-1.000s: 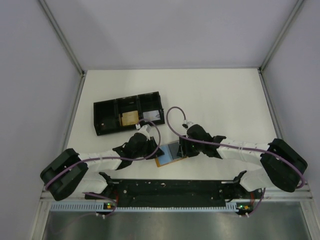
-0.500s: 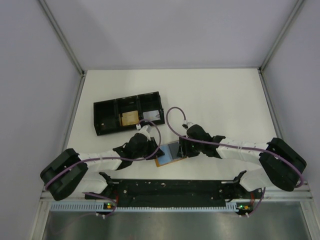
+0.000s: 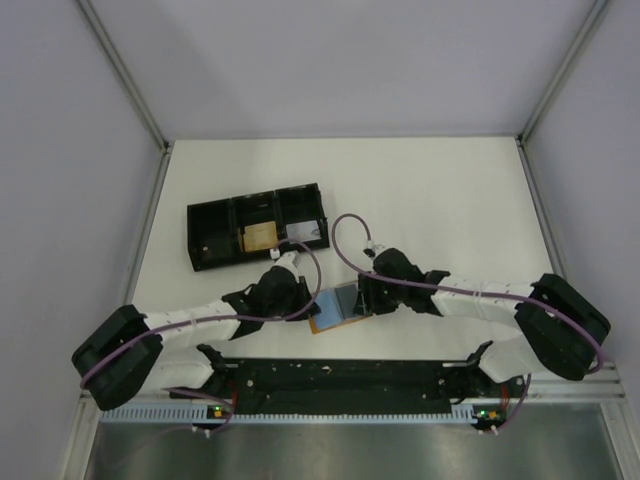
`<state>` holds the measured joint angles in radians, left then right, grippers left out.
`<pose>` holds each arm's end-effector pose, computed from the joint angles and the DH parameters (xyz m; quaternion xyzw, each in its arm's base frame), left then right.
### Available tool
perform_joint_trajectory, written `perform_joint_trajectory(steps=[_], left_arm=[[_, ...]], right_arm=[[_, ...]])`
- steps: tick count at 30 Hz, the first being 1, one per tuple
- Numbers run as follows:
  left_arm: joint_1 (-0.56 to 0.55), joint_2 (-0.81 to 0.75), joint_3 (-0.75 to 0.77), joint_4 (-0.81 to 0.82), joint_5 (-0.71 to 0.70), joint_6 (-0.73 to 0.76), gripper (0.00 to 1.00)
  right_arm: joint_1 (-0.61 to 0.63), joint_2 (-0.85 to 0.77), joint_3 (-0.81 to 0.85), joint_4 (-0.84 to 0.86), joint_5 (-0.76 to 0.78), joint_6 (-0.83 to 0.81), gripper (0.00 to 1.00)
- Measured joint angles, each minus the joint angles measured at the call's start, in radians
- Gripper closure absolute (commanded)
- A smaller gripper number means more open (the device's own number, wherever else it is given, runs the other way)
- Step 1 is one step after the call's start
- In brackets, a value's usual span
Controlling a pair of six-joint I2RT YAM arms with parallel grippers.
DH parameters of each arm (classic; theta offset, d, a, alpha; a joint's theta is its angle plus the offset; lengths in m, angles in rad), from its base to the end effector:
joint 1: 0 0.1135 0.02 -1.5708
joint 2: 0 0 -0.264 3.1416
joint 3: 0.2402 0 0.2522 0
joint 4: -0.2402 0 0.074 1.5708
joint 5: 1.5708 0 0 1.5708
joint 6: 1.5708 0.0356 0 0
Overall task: Take the credit cards out of the card holder
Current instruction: Remove the credit card from the card holder.
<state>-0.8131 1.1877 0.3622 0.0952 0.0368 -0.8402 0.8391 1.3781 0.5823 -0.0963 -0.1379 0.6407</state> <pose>0.1455 -0.1558 0.1459 -0.0049 0.9129 -0.3115 0.2639 0.1649 0.1910 0.1545 -0.1160 0.9338 0.2719 0.2015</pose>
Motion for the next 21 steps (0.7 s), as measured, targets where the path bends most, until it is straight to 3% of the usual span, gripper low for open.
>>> perform_joint_trajectory(steps=[5,16,21], left_arm=[[-0.023,0.061,0.026,0.028,0.022,0.0,0.82],[-0.045,0.109,0.04,0.054,0.05,0.001,0.83],[-0.046,0.111,0.04,0.058,0.052,0.001,0.84]], right_arm=[[-0.018,0.014,-0.006,0.033,-0.038,0.008,0.64],[-0.031,0.002,-0.04,0.123,-0.103,0.019,0.79],[-0.031,-0.026,-0.039,0.198,-0.18,0.026,0.79]])
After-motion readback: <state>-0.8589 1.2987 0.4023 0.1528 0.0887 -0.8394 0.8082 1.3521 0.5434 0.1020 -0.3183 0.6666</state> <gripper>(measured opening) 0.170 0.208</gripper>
